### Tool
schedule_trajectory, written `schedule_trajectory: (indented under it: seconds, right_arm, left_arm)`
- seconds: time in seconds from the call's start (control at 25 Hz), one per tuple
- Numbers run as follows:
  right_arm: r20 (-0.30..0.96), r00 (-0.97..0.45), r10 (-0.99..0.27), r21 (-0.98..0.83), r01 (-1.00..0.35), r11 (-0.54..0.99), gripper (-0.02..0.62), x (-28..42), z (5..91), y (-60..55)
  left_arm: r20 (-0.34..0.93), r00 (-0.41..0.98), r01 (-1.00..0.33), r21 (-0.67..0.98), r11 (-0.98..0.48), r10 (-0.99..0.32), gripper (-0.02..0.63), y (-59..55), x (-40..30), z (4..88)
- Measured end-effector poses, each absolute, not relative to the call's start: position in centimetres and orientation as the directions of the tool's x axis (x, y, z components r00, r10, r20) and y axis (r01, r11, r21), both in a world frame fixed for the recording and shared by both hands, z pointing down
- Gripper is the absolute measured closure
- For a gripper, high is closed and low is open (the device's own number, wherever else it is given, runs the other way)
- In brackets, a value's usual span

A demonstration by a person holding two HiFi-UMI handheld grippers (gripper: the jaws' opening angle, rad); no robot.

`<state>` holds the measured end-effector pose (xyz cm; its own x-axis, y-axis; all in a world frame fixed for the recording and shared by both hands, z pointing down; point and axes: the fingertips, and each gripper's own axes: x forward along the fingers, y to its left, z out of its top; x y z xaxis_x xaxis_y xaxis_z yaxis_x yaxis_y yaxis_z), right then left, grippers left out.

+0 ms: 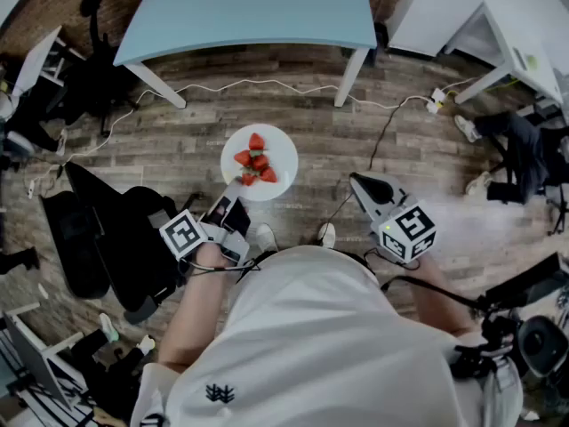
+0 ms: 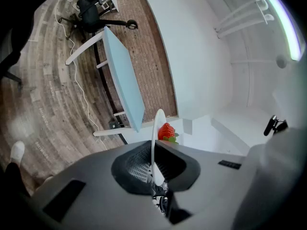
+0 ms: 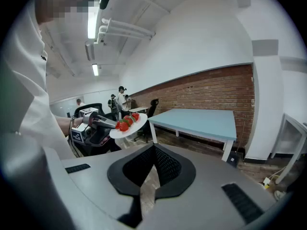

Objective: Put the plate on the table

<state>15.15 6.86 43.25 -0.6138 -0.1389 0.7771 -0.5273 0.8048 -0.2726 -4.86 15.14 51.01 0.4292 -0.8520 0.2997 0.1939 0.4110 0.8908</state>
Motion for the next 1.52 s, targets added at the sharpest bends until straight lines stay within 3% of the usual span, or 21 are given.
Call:
schedule_trajectory:
  seconds: [0.24, 0.44, 0.68, 1.2, 1.32, 1.44, 1.52]
  right_arm:
    - [0.711, -0.702, -0.026, -0.376, -0.412, 0.830, 0.589, 10.3, 45.0, 7.3]
    - [0.731, -0.681, -0.051, -0.351, -0.439, 0.827, 0.588, 6.5, 46.1, 8.8]
    - [0.745, -0.666, -0.032, -0.341, -0.422, 0.840, 0.586, 0.3, 47.7, 12.2]
    - [0.646, -0.763, -0.036, -0.354, -0.341, 0.871, 0.586, 8.9, 46.1, 5.6]
    - [0.600, -0.795, -0.093, -0.283, -0.319, 0.905, 0.586, 12.0, 44.8, 11.8]
    - [0.452, -0.875, -0.173, -0.145, -0.264, 0.954, 0.586, 14.0, 41.7, 19.8]
    - [0.417, -0.887, -0.200, -0.105, -0.265, 0.958, 0.586, 16.4, 39.9, 23.0]
  left_arm:
    - [0.439, 0.318, 0.081, 0.871, 0.485, -0.840, 0.597, 18.0, -9.0, 51.0]
    - [0.463, 0.357, 0.014, 0.866, 0.500, -0.811, 0.597, 19.7, -12.0, 52.8]
    - [0.460, 0.359, 0.039, 0.862, 0.506, -0.812, 0.597, 22.7, -17.0, 56.3]
    - [0.447, 0.263, -0.096, 0.894, 0.438, -0.855, 0.597, 16.1, -9.1, 50.5]
    - [0.413, 0.221, -0.145, 0.910, 0.389, -0.884, 0.597, 22.9, -7.1, 48.9]
    - [0.277, 0.136, -0.262, 0.936, 0.235, -0.951, 0.597, 31.7, -6.4, 44.8]
    - [0.238, 0.127, -0.268, 0.943, 0.198, -0.963, 0.597, 34.9, -4.7, 43.0]
